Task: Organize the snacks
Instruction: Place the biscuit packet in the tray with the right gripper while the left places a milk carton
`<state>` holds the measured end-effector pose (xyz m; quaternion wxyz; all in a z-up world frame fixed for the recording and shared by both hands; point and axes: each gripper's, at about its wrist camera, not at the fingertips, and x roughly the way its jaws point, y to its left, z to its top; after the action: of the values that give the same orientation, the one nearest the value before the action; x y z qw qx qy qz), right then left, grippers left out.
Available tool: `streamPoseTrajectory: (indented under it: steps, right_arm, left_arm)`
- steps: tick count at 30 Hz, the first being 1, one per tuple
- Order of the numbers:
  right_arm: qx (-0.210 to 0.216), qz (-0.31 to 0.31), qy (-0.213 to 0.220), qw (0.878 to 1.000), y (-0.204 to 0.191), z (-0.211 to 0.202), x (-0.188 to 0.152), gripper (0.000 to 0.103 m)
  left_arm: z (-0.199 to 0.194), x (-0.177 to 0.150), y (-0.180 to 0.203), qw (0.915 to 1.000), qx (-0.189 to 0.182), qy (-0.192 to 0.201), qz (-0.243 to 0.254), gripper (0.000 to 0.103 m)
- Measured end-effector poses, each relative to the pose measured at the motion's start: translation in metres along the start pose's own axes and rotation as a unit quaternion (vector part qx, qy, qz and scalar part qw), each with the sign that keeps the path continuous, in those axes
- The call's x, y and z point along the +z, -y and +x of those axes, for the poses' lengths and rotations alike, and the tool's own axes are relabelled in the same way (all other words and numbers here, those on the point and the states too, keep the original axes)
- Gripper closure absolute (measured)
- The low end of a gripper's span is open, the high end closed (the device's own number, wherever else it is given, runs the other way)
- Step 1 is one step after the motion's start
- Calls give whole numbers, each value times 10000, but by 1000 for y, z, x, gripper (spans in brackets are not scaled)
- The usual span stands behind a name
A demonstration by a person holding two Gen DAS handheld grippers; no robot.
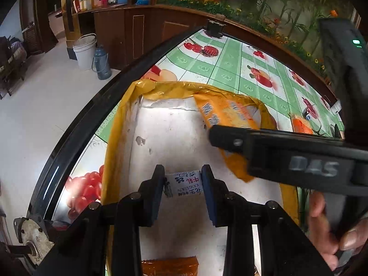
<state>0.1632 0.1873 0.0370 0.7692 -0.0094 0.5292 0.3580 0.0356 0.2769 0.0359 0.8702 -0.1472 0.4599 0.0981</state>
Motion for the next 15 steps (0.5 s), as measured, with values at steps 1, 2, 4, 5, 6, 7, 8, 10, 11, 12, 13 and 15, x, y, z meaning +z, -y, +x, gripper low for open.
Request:
streamPoseTrajectory:
  steps: [1,2,4,5,6,7,8,10,11,12,13,15]
  right_arm:
    - [-53,-5,-30,10000,-1,5,1,29]
    - [-73,-10,-49,10000,-1,8,2,29]
    - [-64,-4,-100,9999,-1,13,3,29]
    - [-90,-16,-106,9999,-2,15,3,29]
    - [-131,-45,-101,9999,-3,16,3,29]
    - [-191,-96,-92,9997,-6,17,2,29]
    - [-235,-120,-87,9996,-7,18,2,29]
    - [-262,-135,-98,9995,-8,19,1,29]
    - [-250,-147,-115,9995,-8,19,1,29]
    - [-253,-157,-128,9995,-8,19,1,29]
    - [-258,-163,-139,9994,-8,19,1,29]
    - [-139,-154,-135,9997,-8,17,2,29]
  left_arm:
    - [0,1,0,10000,-1,7,10,71]
    - [-1,0,1,10000,10,16,28,71]
    - [1,0,1,10000,32,-5,43,71]
    - [2,0,0,10000,39,-25,39,71]
    - [1,0,0,10000,44,-22,34,71]
    - [1,0,0,10000,59,-13,24,71]
    - [0,0,-1,10000,73,-6,22,71]
    - [1,1,-2,9999,101,-26,-4,71]
    - [1,1,-2,9999,118,-34,-15,69]
    - [2,1,-3,9999,138,-50,-34,64]
    - [3,1,-3,9999,141,-71,-57,61]
    - [2,1,-3,9998,165,-62,-59,50]
